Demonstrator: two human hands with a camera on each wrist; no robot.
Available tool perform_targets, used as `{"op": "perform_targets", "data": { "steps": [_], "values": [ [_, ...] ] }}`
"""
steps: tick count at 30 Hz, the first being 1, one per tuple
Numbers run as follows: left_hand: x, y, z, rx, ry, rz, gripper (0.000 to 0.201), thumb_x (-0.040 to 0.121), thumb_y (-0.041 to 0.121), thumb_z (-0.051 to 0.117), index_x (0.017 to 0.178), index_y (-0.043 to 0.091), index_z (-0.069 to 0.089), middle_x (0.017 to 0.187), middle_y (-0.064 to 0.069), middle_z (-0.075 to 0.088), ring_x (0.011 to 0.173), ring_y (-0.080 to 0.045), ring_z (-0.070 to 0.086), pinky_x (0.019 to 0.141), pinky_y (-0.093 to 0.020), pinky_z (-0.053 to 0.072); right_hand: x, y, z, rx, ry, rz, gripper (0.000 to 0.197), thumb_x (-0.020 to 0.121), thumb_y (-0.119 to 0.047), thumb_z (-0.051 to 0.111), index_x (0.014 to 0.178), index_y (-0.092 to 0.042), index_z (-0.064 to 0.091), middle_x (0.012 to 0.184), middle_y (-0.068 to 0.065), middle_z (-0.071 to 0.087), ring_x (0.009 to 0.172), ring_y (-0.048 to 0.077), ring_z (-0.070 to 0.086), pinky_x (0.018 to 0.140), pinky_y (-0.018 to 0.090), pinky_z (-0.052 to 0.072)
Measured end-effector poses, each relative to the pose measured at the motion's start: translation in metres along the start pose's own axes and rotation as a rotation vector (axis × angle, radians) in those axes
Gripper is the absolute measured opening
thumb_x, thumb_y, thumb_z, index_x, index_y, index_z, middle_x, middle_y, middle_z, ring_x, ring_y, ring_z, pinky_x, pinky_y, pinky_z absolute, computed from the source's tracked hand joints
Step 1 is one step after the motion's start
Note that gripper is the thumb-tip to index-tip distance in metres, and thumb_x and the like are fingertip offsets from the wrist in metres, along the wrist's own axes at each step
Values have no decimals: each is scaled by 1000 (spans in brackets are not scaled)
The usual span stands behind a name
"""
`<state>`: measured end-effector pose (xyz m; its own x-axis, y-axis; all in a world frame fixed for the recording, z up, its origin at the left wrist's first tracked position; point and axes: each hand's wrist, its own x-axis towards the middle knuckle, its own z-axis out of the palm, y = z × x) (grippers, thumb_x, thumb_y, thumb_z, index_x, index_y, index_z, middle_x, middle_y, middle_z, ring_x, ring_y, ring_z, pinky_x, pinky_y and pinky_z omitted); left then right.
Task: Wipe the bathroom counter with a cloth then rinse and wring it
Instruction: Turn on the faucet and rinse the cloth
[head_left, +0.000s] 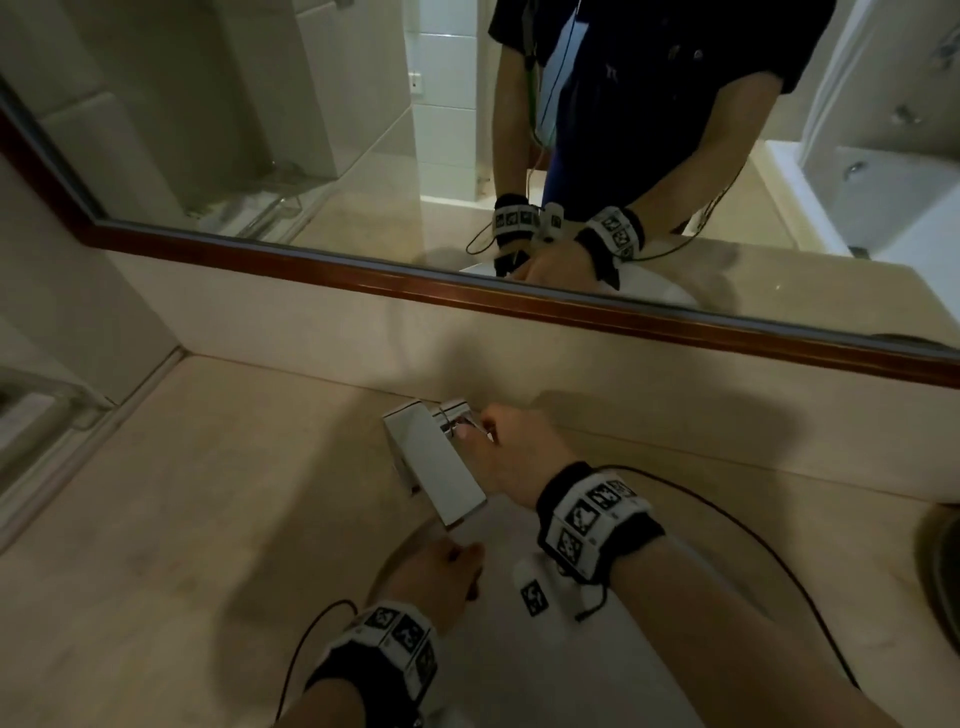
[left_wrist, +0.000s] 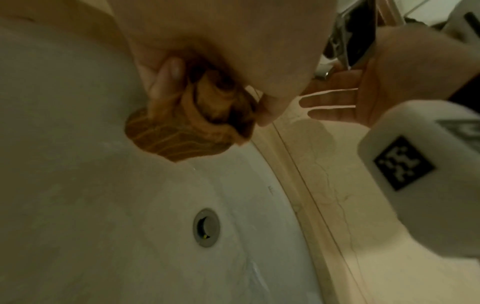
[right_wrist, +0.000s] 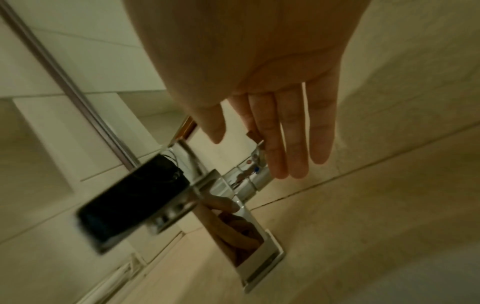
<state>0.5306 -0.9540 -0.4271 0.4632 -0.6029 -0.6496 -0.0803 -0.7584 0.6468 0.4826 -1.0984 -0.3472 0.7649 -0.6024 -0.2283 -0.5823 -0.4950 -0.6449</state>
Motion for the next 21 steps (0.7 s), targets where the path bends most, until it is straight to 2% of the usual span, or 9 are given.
{"op": "perform_targets", "data": {
  "steps": [2,4,6,7,8,11,13,15,21],
  "values": [
    [0,7,-3,-185,12,-128,37,99,27,45,65,15,53,61,-3,52,52,-20,49,57,-33,43,9,-3,-5,-113,-17,-13,26,99,-34,43,96,-13,58,92,8,63,81,24,59,75,40,52],
    [9,11,-7,-397,-82,-254,41,101,23,43,64,9,56,73,-23,59,56,-27,57,55,-34,47,14,-3,-8,-184,-42,-40,23,100,-25,43,101,-9,59,98,11,64,87,26,60,79,39,52],
    [14,10,-6,-408,-262,-105,44,99,32,46,74,0,65,96,-46,56,75,-39,67,66,-45,54,16,-3,-7,-230,-51,-66,22,100,-22,42,102,-9,59,100,13,63,88,27,60,77,37,51],
    [15,10,-4,-324,-304,43,43,93,42,54,87,2,67,101,-36,62,93,-41,65,80,-49,54,17,-3,-7,-240,-48,-70,21,100,-21,42,102,-9,59,99,13,63,88,28,60,75,37,50],
    [12,7,-1,-354,-291,-26,42,87,48,61,97,7,67,100,-21,67,102,-37,63,90,-49,51,17,-3,-6,-242,-47,-69,20,99,-20,42,102,-9,59,99,13,62,88,28,60,74,36,50],
    [7,19,1,-314,31,-45,30,89,22,62,110,1,64,98,-13,66,95,-29,61,93,-36,50,18,0,-6,-219,-45,-43,19,99,-19,43,100,-10,59,91,9,60,80,25,59,70,35,50],
    [9,21,-1,-395,26,-35,3,90,6,60,89,6,62,83,-7,61,76,-24,55,70,-20,51,21,1,-8,-214,-56,-27,20,99,-19,43,102,-9,60,87,5,56,78,22,55,69,32,47],
    [13,17,-5,-440,28,-44,27,93,-4,49,70,10,52,66,-5,49,60,-16,45,48,-14,41,26,0,-11,-205,-83,-8,19,99,-17,43,104,-8,59,87,5,54,81,21,54,71,31,44],
    [16,8,-20,-384,-26,88,32,84,-13,52,70,15,55,70,-4,58,66,-18,54,70,-32,46,35,-1,-20,-137,-103,38,18,98,-15,47,105,-6,61,89,8,56,88,23,57,76,33,46]
  ]
}}
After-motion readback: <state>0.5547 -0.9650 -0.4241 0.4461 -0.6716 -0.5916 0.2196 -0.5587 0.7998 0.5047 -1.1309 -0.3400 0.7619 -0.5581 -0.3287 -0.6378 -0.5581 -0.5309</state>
